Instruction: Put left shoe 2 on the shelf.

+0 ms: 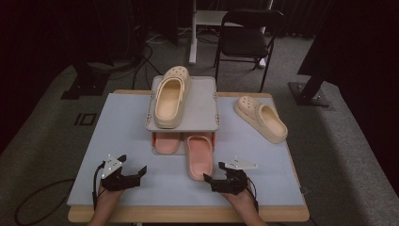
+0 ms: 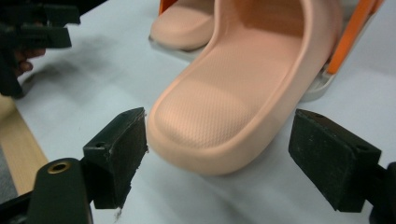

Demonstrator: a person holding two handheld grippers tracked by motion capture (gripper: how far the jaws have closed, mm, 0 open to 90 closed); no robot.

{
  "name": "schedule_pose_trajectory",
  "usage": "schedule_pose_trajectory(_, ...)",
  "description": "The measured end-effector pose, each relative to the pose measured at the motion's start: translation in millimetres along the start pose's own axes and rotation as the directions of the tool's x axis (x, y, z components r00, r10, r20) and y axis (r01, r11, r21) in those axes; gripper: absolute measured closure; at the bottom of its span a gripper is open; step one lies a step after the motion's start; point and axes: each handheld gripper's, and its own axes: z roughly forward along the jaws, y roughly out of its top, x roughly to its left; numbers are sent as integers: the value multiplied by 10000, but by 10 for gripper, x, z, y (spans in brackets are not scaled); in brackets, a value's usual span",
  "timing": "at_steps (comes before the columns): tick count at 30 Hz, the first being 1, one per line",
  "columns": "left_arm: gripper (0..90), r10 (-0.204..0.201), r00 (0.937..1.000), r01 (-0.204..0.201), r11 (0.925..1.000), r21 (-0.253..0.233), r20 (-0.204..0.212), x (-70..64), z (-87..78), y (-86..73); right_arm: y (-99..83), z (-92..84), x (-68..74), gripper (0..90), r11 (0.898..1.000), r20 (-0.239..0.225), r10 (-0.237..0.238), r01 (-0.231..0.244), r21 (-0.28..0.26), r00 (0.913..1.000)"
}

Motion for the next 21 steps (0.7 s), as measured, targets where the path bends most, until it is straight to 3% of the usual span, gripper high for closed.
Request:
schedule_pose_trajectory(4,35,-2,10000,2,10000,-17,0,0,-3,2,-40,13,17,187,9999,-100,-135,135,42,9999)
schedule_pose_trajectory(5,35,12,10000,-12,10000,0,-4,3,-1,-1,-94,54,31,187,9993,-258,-345,348,107,9991)
schedule_pose_trajectory(11,35,10,10000,-10,10000,-36,-8,6,-12,3,-157,184,31,192,9963,184,-343,328,789,9992)
schedule_pose_trajectory(15,35,-12,10000,12,10000,-43,-26,12,-10,1,-150,233,9,192,9939,132,-231,216,1080,9996)
schedule_pose_trajectory(21,36,-1,10000,1,10000,-39,-14,8,-14,3,-95,273,-9,192,9936,259,-452,422,1048,9986)
